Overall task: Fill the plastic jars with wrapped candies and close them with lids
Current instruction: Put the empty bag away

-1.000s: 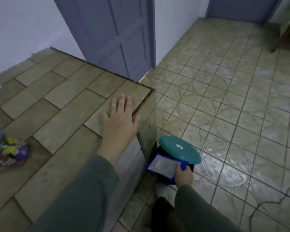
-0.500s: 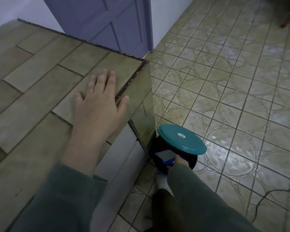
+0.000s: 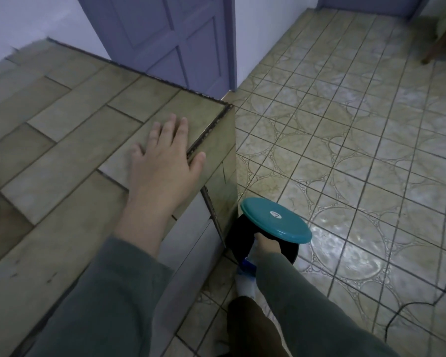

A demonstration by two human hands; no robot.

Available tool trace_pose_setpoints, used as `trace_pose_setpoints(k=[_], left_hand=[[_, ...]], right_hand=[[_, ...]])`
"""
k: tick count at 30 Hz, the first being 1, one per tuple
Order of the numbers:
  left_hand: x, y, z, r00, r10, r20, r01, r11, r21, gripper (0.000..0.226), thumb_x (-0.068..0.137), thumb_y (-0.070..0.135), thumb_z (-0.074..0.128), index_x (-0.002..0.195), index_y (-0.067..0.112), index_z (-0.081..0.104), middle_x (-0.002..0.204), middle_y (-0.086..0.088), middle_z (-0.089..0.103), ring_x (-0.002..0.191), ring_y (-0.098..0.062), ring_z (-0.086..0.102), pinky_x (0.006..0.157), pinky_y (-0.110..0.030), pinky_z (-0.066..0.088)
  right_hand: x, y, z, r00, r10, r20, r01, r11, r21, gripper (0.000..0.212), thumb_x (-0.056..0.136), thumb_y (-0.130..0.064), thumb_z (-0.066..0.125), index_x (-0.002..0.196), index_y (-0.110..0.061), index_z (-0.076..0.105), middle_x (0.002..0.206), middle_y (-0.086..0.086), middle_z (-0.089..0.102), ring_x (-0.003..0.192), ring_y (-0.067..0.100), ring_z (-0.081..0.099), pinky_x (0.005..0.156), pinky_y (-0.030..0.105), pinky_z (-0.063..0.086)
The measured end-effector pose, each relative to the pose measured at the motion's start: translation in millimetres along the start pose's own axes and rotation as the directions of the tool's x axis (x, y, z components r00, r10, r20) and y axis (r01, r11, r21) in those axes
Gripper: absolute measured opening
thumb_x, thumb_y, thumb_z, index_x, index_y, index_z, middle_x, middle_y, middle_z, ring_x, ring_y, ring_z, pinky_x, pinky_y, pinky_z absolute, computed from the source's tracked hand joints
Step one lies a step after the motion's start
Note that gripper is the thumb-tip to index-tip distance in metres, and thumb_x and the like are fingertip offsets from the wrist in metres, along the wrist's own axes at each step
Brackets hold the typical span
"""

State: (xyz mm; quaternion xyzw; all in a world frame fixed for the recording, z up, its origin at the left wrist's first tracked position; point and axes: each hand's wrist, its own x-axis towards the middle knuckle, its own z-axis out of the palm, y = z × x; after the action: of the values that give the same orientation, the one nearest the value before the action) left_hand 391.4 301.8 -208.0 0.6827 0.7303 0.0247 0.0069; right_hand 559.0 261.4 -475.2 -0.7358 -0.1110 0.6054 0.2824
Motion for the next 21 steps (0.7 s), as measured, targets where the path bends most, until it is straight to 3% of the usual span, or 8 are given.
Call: trace_pose_setpoints(k=[3,7,10,15,17,21], left_hand=[[-3,1,-2,1.000,0.000,0.014,0.000,1.000,-0.003,0.068,0.099,0.053,0.029,0.155,0.025,0.004,0.163,0.006,-0.002,0.150,-0.017,0.001,0.114,-0.051,0.017],[-4,3,-6,0.999,0.000,0.051,0.002,1.000,-0.026,0.069,0.098,0.054,0.029,0.155,0.025,0.003,0.163,0.006,-0.003,0.150,-0.016,0.000,0.116,-0.050,0.015],[-4,-1,-14,0.995,0.002,0.096,0.011,0.992,-0.127,0.068,0.098,0.053,0.036,0.155,0.025,0.011,0.163,0.007,0.003,0.150,-0.013,0.003,0.118,-0.047,0.013],[-22,-27,-44,0.993,-0.075,-0.091,0.029,0.903,-0.428,0.050,0.095,0.042,0.052,0.141,0.021,0.047,0.148,0.006,0.043,0.135,-0.014,0.041,0.106,-0.029,0.034],[-38,-43,-61,0.979,-0.141,-0.150,0.057,0.886,-0.459,0.040,0.095,0.038,0.055,0.132,0.025,0.056,0.136,0.007,0.054,0.122,-0.014,0.052,0.093,-0.024,0.038],[-82,-82,-91,0.916,-0.259,-0.306,0.109,0.895,-0.432,0.026,0.091,0.030,0.062,0.115,0.022,0.068,0.109,0.001,0.068,0.099,-0.020,0.063,0.075,-0.027,0.042]], right_hand=[[-22,-16,4,0.988,-0.143,-0.049,0.148,0.984,0.104,0.024,0.095,-0.023,0.056,0.113,-0.008,0.059,0.092,0.005,0.065,0.082,0.022,0.065,0.088,0.041,0.053],[-84,-58,11,0.880,-0.454,-0.138,0.474,0.851,0.225,0.006,0.096,-0.021,0.056,0.098,-0.022,0.061,0.098,0.006,0.067,0.087,0.017,0.066,0.082,0.031,0.055],[-136,-100,21,0.670,-0.728,-0.146,0.739,0.638,0.216,0.013,0.095,-0.012,0.055,0.094,-0.022,0.063,0.085,0.003,0.064,0.076,0.009,0.060,0.066,0.018,0.050],[-219,-142,49,0.269,-0.963,0.022,0.947,0.269,0.173,0.015,0.087,-0.027,0.055,0.098,-0.021,0.064,0.082,0.002,0.060,0.070,0.018,0.057,0.061,0.030,0.050],[-247,-153,66,0.179,-0.974,0.137,0.965,0.201,0.169,0.014,0.088,-0.023,0.058,0.100,-0.021,0.063,0.082,0.001,0.060,0.071,0.015,0.056,0.061,0.028,0.050],[-287,-161,114,0.072,-0.899,0.433,0.953,0.189,0.235,0.030,0.085,-0.020,0.065,0.114,-0.017,0.060,0.096,0.000,0.061,0.084,0.013,0.057,0.069,0.019,0.046]])
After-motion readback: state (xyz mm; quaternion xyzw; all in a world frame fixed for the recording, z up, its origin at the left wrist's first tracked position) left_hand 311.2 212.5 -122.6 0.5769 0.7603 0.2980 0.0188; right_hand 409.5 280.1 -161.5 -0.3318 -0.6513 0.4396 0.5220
